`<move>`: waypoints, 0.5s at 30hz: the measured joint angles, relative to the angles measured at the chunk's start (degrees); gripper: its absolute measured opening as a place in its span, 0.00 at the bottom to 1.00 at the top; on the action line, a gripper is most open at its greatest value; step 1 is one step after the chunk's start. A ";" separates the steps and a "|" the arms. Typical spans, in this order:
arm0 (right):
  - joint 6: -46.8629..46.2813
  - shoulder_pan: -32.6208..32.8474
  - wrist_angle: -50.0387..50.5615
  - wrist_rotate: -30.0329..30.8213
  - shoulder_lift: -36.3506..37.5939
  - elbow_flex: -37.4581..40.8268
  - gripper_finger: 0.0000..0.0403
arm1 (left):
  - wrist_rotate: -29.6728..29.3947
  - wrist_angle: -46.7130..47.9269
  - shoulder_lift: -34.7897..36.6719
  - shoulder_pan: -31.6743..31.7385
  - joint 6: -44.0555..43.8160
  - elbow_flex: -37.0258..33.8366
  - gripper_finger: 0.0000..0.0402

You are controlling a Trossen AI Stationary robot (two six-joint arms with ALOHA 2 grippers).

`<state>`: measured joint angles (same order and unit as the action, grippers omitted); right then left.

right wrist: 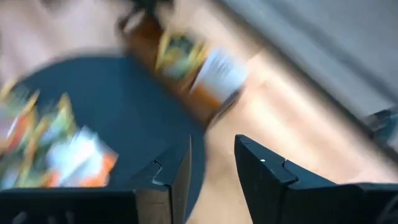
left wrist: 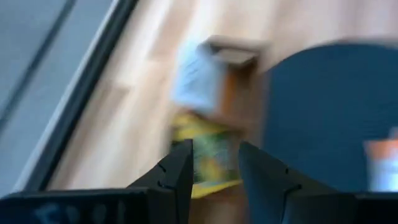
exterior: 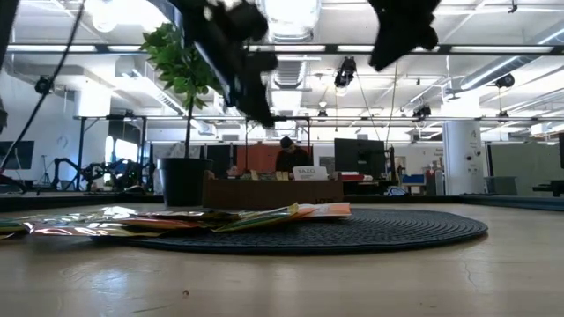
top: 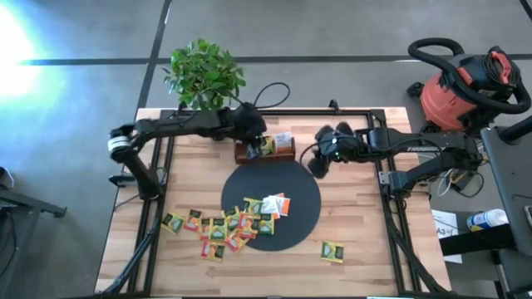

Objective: Pick & Place Tea
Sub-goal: Put the yellow tea bag into the middle slot of the wooden organizer

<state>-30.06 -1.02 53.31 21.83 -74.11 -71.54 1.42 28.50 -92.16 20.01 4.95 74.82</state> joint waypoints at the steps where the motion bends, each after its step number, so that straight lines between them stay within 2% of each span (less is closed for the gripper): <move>1: 0.00 0.00 1.26 -3.99 0.00 1.06 0.29 | 2.00 0.03 1.43 -1.56 -1.39 -0.09 0.26; 4: -1.54 0.66 2.69 -17.46 0.00 5.86 0.29 | 3.97 -0.02 4.96 -8.08 -5.42 -0.51 0.26; 6: -4.25 2.46 2.75 -23.88 0.00 9.44 0.29 | 3.03 -1.57 6.47 -13.15 -7.26 -1.08 0.26; 11: -16.33 10.57 0.08 -33.22 0.02 17.26 0.29 | -5.94 -3.82 7.07 -24.38 -11.51 -2.84 0.26; 15: -30.14 18.39 -4.57 -37.96 0.02 21.78 0.29 | -11.61 -5.06 5.64 -29.26 -15.62 -4.11 0.26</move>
<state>-60.21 17.37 48.74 -16.13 -74.08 -49.77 -10.19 23.44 -86.51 -9.25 -10.67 70.71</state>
